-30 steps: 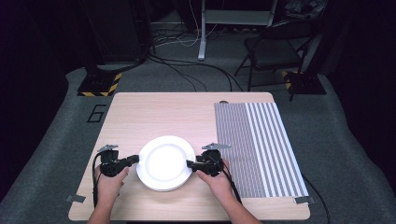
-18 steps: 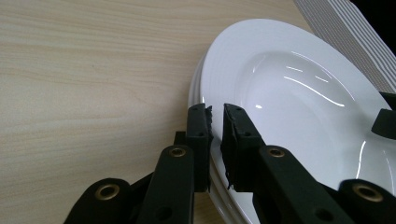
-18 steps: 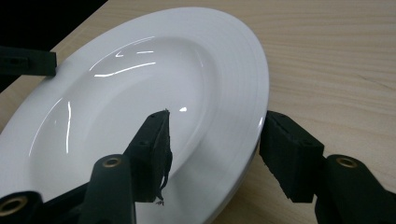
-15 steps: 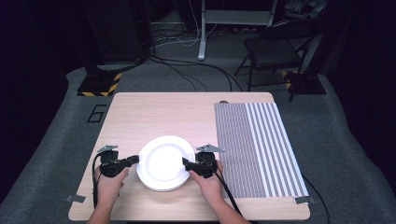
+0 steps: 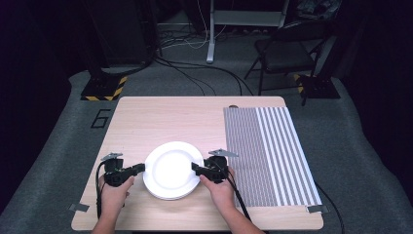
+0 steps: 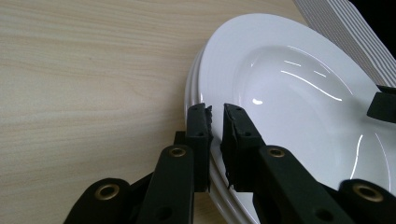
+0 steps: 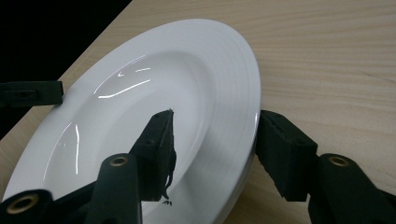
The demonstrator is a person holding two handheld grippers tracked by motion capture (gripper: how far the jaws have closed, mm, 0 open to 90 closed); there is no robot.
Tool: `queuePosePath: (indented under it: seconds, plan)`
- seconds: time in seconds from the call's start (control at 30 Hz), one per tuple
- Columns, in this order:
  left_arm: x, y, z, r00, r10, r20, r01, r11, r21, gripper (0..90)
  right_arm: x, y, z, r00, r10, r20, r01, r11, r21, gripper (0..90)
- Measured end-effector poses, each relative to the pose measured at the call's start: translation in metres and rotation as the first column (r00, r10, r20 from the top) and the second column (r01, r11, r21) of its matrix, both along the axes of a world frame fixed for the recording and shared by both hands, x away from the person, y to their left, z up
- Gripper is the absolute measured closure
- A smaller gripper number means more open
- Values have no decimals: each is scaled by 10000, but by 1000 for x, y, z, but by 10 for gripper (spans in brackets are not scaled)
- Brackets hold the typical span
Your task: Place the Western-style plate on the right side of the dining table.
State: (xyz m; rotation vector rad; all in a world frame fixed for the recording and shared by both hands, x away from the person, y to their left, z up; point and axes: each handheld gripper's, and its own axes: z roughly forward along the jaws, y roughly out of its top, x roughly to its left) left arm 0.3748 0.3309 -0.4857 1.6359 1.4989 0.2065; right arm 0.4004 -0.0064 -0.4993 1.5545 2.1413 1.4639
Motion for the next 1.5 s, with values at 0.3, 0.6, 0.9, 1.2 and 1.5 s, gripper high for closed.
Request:
queuePosePath:
  seconds: [0.3,0.6,0.9,1.2,1.5]
  plan:
    - [0,0,-1,10000,48,19,-49,9999,126,821,2,-3,7,9995,-249,-214,262,9976,640,463]
    - [0,0,-1,10000,52,25,-53,10000,83,832,4,-6,9,9982,16,-599,39,9958,917,500]
    - [0,0,-2,9999,141,92,-141,9999,29,836,5,-12,9,9967,159,-800,-81,9954,958,589]
    - [0,2,-3,9999,103,25,-103,9999,-17,844,5,-16,10,9945,343,-991,-212,9913,1301,628]
    - [1,1,-3,9999,115,18,-115,9999,-42,845,2,-21,9,9906,392,-1311,-153,9838,1787,661]
